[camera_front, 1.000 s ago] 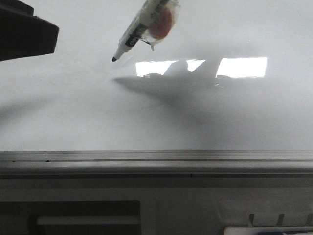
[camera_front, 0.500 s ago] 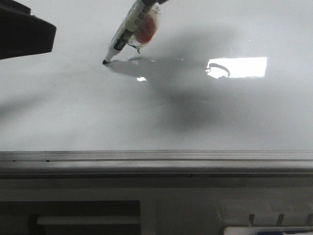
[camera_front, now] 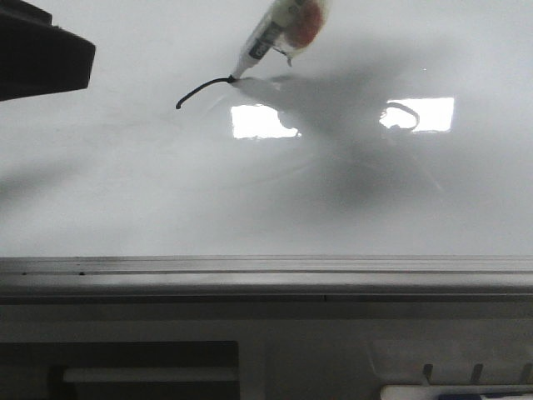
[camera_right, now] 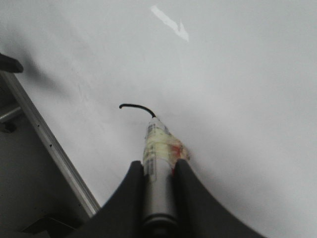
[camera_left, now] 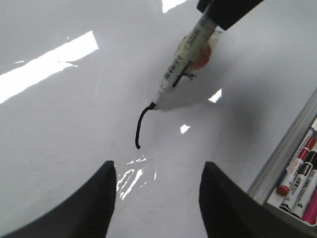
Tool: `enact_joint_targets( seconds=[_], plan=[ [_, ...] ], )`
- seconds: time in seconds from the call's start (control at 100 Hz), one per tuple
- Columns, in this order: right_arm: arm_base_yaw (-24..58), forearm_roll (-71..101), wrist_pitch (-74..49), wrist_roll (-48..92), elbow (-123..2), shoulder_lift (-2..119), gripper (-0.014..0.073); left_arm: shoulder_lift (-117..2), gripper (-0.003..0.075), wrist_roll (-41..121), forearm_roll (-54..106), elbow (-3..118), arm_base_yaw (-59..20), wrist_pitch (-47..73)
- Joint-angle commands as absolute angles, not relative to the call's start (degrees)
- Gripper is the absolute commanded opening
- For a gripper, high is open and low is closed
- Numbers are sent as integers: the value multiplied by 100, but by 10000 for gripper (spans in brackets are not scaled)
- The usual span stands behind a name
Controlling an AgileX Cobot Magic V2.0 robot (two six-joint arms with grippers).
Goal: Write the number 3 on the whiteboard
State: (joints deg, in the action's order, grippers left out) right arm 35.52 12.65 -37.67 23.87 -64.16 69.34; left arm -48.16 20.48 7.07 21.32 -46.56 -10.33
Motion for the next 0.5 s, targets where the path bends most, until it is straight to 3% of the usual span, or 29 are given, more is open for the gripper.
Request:
enact_joint_targets(
  seconds=[0.0,0.49],
  plan=[
    [3510,948,-3814,2282,-6489,6827,-59,-4767,344,2019,767,2319,-4640,-1475],
    [3843,920,-3692,2224,-6250,7043,-59,-4767,344,2019,779,2319,-4640,-1475]
  ],
)
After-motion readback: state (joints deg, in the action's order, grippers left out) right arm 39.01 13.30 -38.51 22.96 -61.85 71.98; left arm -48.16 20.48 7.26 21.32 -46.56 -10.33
